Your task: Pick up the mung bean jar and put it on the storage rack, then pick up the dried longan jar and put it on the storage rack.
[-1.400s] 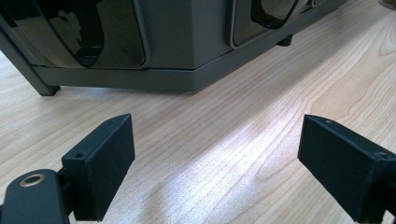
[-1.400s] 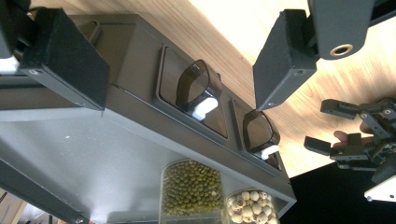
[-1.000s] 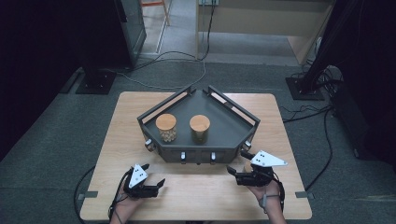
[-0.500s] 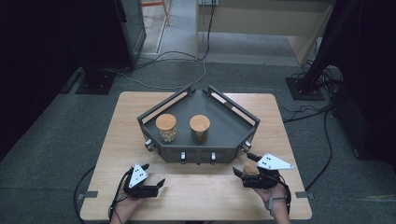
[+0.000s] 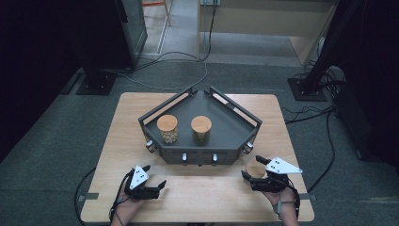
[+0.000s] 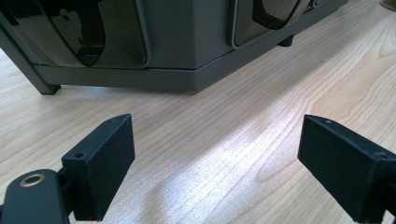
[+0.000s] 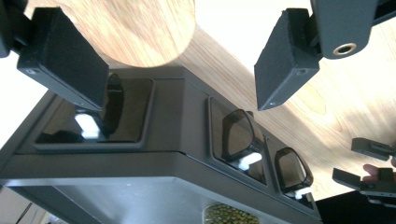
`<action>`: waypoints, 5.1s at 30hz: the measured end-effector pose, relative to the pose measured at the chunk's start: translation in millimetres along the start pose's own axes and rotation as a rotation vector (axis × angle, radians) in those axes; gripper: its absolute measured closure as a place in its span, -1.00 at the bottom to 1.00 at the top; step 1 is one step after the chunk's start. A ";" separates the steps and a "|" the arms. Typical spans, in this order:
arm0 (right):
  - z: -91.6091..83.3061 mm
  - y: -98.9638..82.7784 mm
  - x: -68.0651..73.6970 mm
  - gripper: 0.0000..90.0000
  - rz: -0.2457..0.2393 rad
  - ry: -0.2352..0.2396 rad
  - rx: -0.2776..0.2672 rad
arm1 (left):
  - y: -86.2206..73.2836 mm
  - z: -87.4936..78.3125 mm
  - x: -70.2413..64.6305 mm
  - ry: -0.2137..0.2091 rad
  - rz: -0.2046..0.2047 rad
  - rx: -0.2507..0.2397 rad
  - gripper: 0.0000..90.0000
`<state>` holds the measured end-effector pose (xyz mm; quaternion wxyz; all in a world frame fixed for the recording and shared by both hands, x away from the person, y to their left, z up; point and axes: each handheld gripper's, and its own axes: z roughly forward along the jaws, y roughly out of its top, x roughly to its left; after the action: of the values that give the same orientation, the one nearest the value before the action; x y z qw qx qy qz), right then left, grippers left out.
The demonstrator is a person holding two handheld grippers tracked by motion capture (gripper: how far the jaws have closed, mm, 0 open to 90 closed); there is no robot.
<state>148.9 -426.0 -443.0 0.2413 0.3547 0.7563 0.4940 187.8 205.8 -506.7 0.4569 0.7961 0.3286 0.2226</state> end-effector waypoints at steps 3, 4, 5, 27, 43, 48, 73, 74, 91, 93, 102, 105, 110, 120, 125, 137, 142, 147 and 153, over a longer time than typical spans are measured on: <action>-2.8 -2.8 -2.1 -0.61 0.009 -0.008 -0.004 | -0.1 -0.1 0.1 0.000 -0.001 0.000 -0.76; -3.6 -3.4 -2.5 -0.62 0.012 -0.010 -0.003 | -0.1 -0.1 0.3 0.000 -0.002 0.000 -0.76; -4.3 -4.0 -3.3 -0.63 0.014 -0.011 -0.004 | -0.1 -0.1 0.3 0.000 -0.002 -0.001 -0.76; -11.0 -23.8 -11.5 -0.75 0.061 -0.064 -0.003 | -0.3 -0.3 0.7 -0.002 -0.004 -0.002 -0.76; -2.3 -33.1 -13.8 -0.83 0.082 -0.044 0.024 | 0.2 -0.5 -0.2 0.002 -0.002 0.003 -0.76; 1.4 -32.7 -13.4 -0.85 0.080 -0.039 0.045 | 0.3 -0.4 -0.2 0.002 -0.002 0.004 -0.76; 17.5 -30.8 -13.0 -0.87 0.074 -0.040 0.100 | 0.5 -0.1 -0.6 0.000 0.000 0.005 -0.76; 18.4 -30.2 -12.2 -0.87 0.074 -0.042 0.105 | 0.5 -0.2 -0.6 0.000 0.000 0.005 -0.76; 26.8 -31.5 -9.3 -0.57 0.062 -0.078 0.149 | 0.5 -0.2 -0.4 0.000 -0.002 0.005 -0.76; 26.3 -31.6 -9.7 -0.50 0.061 -0.072 0.146 | 0.5 -0.2 -0.3 0.001 -0.003 0.005 -0.76; 26.6 -31.1 -8.5 -0.43 0.059 -0.072 0.145 | 0.3 -0.3 -0.1 0.002 -0.003 0.004 -0.76; 26.2 -29.2 -9.9 -0.43 0.076 -0.065 0.150 | 0.2 -0.6 0.2 0.002 -0.007 0.003 -0.76; 23.1 -25.9 -4.4 -0.43 0.057 -0.075 0.134 | 0.7 -0.1 -0.5 0.004 -0.003 0.006 -0.76; 20.0 -9.3 2.3 -0.43 0.071 -0.049 0.075 | 0.1 -0.6 0.4 0.002 -0.009 0.002 -0.76; 17.3 2.0 4.9 -0.43 0.061 -0.034 0.061 | -0.3 -0.7 0.7 0.000 -0.011 0.001 -0.76; 16.2 19.1 6.5 -0.43 0.069 -0.038 0.071 | -0.3 -0.7 0.8 -0.001 -0.011 0.000 -0.76; 15.3 24.7 4.7 -0.43 0.079 -0.037 0.082 | -0.2 -0.7 0.7 -0.001 -0.011 0.001 -0.76; 13.8 30.8 3.9 -0.43 0.082 -0.035 0.081 | -0.3 -0.7 0.8 -0.001 -0.011 0.000 -0.76; 11.2 41.3 3.3 -0.43 0.079 -0.027 0.084 | -0.6 -0.8 1.1 -0.002 -0.013 -0.001 -0.76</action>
<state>167.1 -406.2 -409.6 0.2165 0.4005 0.7587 0.4660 187.9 207.3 -506.8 0.4591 0.7938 0.3333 0.2190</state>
